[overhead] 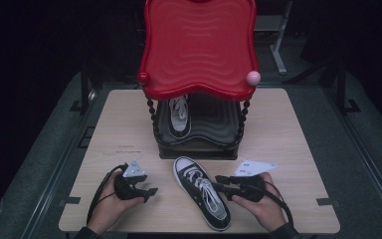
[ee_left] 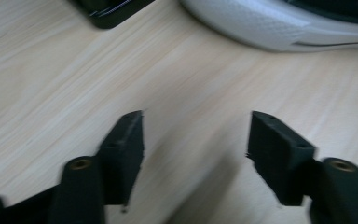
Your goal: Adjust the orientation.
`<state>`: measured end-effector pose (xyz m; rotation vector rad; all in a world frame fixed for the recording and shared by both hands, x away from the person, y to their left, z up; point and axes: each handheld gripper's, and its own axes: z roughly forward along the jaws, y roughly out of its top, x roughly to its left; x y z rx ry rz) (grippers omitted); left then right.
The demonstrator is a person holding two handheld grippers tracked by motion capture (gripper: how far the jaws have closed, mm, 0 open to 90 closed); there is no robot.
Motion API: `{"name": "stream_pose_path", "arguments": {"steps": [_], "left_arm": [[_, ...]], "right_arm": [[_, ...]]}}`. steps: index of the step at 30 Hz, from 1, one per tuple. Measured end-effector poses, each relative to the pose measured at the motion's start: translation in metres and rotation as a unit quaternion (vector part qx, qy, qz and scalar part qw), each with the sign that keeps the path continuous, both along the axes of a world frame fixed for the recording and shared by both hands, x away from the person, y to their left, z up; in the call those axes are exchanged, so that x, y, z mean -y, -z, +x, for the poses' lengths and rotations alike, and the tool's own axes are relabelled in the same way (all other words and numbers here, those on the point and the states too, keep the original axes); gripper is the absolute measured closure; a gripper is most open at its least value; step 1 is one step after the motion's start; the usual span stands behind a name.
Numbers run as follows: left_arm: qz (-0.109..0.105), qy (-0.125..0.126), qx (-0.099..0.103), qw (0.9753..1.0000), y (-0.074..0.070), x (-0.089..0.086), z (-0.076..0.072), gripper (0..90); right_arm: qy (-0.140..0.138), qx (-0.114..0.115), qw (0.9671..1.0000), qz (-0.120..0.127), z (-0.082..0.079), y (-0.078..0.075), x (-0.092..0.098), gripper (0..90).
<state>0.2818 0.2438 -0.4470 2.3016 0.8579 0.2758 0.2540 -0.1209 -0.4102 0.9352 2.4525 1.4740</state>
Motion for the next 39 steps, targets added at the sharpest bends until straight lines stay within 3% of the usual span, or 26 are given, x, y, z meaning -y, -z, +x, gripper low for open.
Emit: {"name": "stream_pose_path", "arguments": {"steps": [3, 5, 6, 10, 13, 19, 23, 25, 30, 39], "left_arm": [[-0.016, 0.027, -0.016, 0.9994, -0.002, 0.010, -0.001, 51.8], [-0.018, 0.045, -0.024, 0.9986, -0.002, 0.019, -0.001, 60.4], [-0.017, 0.054, -0.028, 0.9980, -0.002, 0.024, 0.000, 69.0], [-0.016, 0.079, -0.031, 0.9962, -0.002, 0.045, 0.001, 78.3], [-0.011, 0.092, -0.033, 0.9951, 0.000, 0.055, 0.002, 81.6], [-0.015, 0.095, -0.037, 0.9946, 0.003, 0.060, 0.006, 81.9], [-0.021, 0.105, -0.043, 0.9934, 0.004, 0.067, 0.009, 83.3], [-0.006, 0.106, -0.034, 0.9938, 0.003, 0.072, 0.010, 84.1], [-0.019, 0.102, -0.037, 0.9939, 0.004, 0.075, 0.015, 86.2], [-0.018, 0.098, -0.029, 0.9946, 0.005, 0.083, 0.025, 85.5]], "right_arm": [[0.016, -0.002, 0.9999, 0.000, -0.002, 0.002, 0.020, 78.7], [0.024, -0.010, 0.9994, -0.021, -0.002, 0.008, 0.028, 85.1], [0.023, -0.022, 0.9985, -0.044, -0.002, 0.016, 0.032, 89.3], [0.009, -0.038, 0.9971, -0.066, 0.001, 0.028, 0.027, 89.7], [-0.010, -0.051, 0.9947, -0.089, 0.003, 0.036, 0.017, 89.7], [-0.036, -0.063, 0.9922, -0.101, 0.001, 0.041, 0.004, 89.9], [-0.040, -0.066, 0.9923, -0.096, -0.001, 0.041, 0.004, 90.0], [-0.047, -0.070, 0.9917, -0.097, -0.003, 0.040, 0.002, 90.0], [-0.066, -0.073, 0.9906, -0.096, -0.010, 0.040, -0.003, 90.0], [-0.107, -0.073, 0.9872, -0.094, -0.018, 0.040, -0.018, 89.9]]}}
